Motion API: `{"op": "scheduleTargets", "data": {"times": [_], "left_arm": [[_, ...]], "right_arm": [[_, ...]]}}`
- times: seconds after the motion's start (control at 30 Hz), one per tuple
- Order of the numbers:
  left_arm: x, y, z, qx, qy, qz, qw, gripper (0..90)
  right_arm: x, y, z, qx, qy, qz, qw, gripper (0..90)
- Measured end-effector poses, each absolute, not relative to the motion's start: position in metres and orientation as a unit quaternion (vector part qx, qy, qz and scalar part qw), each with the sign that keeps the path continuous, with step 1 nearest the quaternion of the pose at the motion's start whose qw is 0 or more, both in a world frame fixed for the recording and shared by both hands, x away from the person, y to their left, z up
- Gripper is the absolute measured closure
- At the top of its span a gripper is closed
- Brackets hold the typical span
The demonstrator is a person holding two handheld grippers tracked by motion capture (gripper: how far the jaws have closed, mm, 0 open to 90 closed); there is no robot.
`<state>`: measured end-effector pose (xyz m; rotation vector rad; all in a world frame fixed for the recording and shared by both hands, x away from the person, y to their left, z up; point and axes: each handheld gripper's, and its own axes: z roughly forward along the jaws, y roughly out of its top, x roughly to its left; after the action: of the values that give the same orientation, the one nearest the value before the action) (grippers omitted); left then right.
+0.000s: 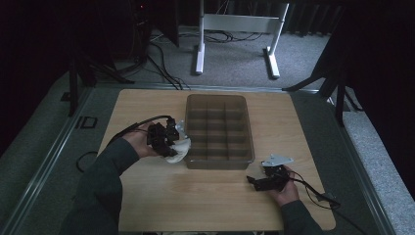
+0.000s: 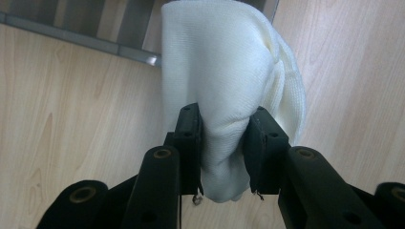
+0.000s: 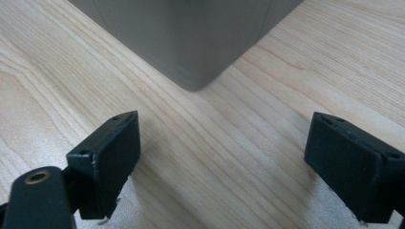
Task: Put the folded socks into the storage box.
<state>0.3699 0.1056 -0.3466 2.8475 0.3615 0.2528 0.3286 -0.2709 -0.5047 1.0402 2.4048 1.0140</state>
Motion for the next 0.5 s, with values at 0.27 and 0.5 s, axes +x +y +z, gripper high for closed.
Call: {"op": "scheduleTargets", "data": {"times": [0.27,0.5], "left_arm": [[0.376,0.093,-0.344,0.981,0.113,0.088,0.131,69.6],[0.379,0.083,-0.348,0.981,0.105,0.089,0.134,69.6]], "right_arm": [[0.329,-0.271,-0.505,0.365,0.844,0.356,0.165,11.6],[0.329,-0.271,-0.505,0.365,0.844,0.356,0.165,11.6]]}}
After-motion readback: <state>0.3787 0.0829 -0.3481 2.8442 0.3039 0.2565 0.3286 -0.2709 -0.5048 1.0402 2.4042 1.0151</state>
